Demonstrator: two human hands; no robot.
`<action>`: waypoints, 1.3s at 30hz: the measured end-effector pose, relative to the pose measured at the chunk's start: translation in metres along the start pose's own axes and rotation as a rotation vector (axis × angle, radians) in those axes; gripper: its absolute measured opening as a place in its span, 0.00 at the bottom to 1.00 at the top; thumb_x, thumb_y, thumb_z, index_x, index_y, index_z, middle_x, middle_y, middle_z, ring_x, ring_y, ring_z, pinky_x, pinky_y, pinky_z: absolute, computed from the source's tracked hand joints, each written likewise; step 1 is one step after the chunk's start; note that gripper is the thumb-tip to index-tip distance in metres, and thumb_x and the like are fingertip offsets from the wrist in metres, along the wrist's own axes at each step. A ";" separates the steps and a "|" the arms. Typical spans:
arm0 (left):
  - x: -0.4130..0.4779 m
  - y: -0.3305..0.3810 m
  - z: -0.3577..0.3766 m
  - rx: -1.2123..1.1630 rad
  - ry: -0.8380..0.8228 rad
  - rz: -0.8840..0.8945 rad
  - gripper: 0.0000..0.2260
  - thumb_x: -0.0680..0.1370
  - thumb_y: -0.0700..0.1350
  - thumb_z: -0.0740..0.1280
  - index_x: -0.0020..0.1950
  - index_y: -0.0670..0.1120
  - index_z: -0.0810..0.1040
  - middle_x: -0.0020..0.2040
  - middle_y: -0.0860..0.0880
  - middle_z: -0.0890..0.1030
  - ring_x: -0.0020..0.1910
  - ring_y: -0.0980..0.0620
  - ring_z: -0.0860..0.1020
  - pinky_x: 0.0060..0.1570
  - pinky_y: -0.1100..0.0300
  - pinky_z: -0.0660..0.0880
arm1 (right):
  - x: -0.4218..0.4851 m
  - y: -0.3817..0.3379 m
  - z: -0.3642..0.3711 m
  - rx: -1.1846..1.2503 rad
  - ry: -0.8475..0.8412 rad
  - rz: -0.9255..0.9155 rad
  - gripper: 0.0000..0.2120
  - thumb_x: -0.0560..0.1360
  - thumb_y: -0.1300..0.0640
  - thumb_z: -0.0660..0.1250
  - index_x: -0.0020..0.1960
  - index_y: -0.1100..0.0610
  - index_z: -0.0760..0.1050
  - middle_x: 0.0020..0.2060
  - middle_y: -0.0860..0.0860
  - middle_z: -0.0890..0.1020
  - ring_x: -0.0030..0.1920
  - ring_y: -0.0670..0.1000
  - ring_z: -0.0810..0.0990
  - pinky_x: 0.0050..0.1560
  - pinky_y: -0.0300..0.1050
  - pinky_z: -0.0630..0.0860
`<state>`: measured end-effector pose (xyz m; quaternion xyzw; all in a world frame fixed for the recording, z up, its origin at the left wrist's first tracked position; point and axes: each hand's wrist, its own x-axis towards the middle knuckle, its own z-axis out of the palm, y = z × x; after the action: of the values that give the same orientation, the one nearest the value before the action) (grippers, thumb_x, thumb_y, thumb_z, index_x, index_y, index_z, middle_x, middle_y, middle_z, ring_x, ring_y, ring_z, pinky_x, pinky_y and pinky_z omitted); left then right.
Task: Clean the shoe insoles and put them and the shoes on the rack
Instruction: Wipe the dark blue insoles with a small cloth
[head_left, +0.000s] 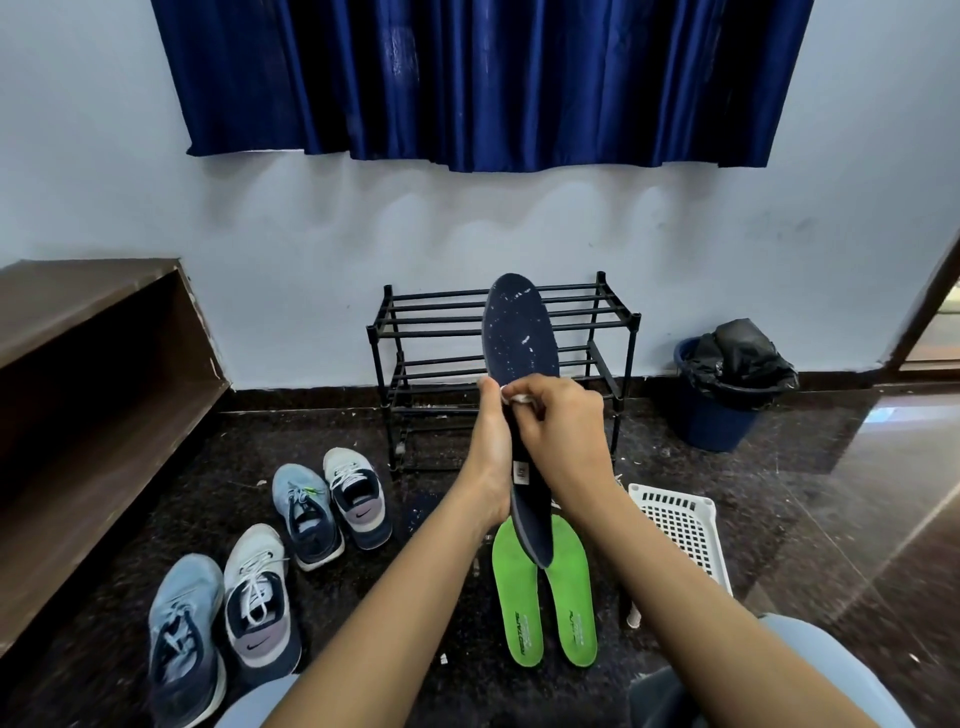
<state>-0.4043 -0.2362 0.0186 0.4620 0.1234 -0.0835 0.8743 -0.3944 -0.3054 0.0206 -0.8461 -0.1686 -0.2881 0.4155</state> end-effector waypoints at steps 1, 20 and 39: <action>-0.001 -0.001 0.001 -0.002 -0.007 -0.012 0.29 0.81 0.65 0.49 0.46 0.46 0.82 0.37 0.49 0.85 0.34 0.53 0.84 0.37 0.61 0.79 | 0.000 0.001 0.000 0.008 0.008 0.016 0.09 0.69 0.67 0.67 0.45 0.56 0.83 0.40 0.50 0.85 0.42 0.53 0.81 0.48 0.50 0.77; -0.001 0.008 -0.005 -0.003 0.042 -0.073 0.30 0.80 0.67 0.51 0.42 0.46 0.83 0.38 0.47 0.85 0.33 0.51 0.84 0.38 0.57 0.75 | -0.002 -0.004 0.004 -0.028 0.008 -0.010 0.11 0.68 0.68 0.68 0.45 0.56 0.83 0.40 0.50 0.85 0.43 0.53 0.80 0.49 0.39 0.71; 0.000 0.015 -0.007 0.019 0.088 -0.030 0.28 0.80 0.66 0.53 0.45 0.46 0.82 0.41 0.48 0.84 0.42 0.50 0.81 0.41 0.57 0.76 | -0.008 -0.004 0.010 -0.063 -0.041 -0.060 0.11 0.68 0.68 0.67 0.46 0.57 0.83 0.40 0.53 0.85 0.44 0.56 0.80 0.48 0.45 0.75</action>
<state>-0.4012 -0.2215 0.0268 0.4717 0.1678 -0.0776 0.8621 -0.3991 -0.2951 0.0131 -0.8592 -0.1932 -0.2880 0.3763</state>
